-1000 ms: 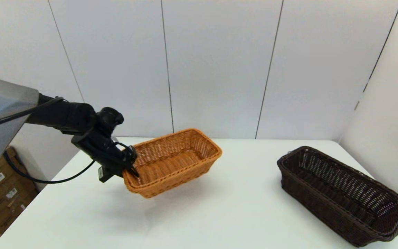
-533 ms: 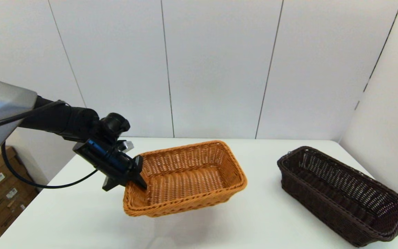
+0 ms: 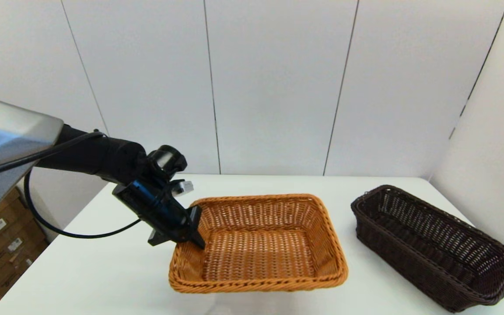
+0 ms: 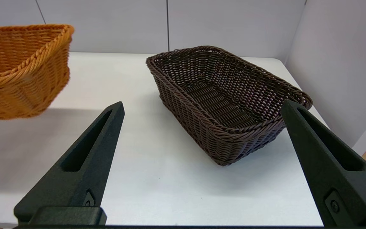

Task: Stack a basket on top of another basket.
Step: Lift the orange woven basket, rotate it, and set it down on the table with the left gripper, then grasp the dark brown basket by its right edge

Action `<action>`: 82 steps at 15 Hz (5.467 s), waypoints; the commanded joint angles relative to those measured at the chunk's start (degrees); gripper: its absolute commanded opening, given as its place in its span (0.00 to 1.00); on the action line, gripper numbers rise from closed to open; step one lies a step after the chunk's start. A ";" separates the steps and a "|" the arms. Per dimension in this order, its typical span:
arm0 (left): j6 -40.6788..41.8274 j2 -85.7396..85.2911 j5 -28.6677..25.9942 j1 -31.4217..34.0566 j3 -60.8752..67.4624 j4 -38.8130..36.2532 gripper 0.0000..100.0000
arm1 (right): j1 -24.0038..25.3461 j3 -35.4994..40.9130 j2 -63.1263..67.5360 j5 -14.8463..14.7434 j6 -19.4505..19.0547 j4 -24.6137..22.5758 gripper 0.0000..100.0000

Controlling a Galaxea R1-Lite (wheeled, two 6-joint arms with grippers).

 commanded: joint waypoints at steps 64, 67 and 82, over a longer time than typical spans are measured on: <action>-2.07 -70.14 18.05 -15.24 23.13 9.32 1.00 | 0.00 0.09 0.07 0.04 0.05 -0.02 1.00; -1.63 -74.89 18.05 -9.80 24.45 11.61 1.00 | 0.00 0.09 0.07 0.04 -0.04 -0.02 1.00; 7.77 -101.61 5.13 21.67 28.84 22.86 1.00 | 0.00 0.09 0.07 0.04 -0.04 -0.02 1.00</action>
